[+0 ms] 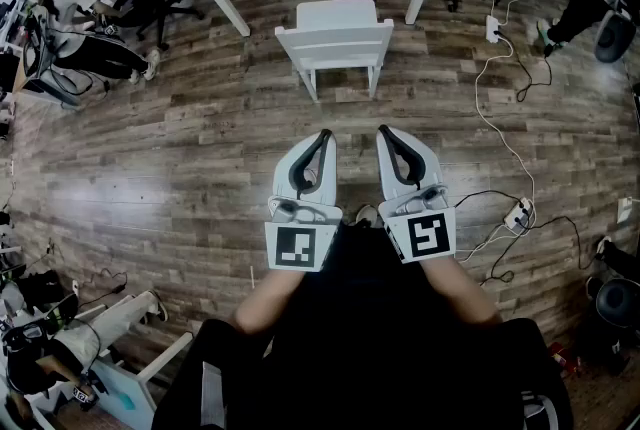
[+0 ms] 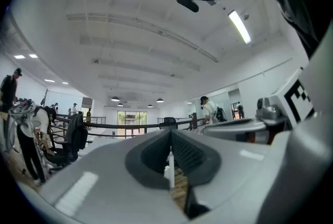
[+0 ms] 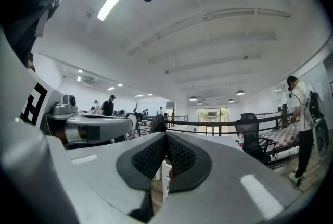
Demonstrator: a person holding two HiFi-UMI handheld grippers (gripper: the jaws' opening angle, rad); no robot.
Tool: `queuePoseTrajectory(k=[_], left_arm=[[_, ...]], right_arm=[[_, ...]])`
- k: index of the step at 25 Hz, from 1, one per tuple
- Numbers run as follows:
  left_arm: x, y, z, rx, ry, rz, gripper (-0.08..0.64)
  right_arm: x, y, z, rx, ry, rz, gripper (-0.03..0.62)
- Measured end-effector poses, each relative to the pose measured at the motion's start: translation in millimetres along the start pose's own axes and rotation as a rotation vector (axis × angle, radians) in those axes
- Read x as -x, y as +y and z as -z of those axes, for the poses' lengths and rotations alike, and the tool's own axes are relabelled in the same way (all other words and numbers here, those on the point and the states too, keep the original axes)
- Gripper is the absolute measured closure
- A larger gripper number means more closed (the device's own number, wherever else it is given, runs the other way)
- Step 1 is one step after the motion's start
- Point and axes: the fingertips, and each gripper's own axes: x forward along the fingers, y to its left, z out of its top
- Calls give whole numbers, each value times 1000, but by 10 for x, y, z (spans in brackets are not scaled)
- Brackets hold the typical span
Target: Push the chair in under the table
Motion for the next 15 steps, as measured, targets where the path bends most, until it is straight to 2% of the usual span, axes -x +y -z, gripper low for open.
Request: queuePoseTrajectory(k=[5,8,15], left_arm=[[-87,206,100,5,4,-58,551],[-166,364,150,15,-24,-38,551],[-753,869,447,32,19,-5,551]], right_arm=[[-81,-43,41,-64,-29,-22,594],[-215,-56,151,-98,-3,-54,594],[-799,-463,432,-77,92,23,594]])
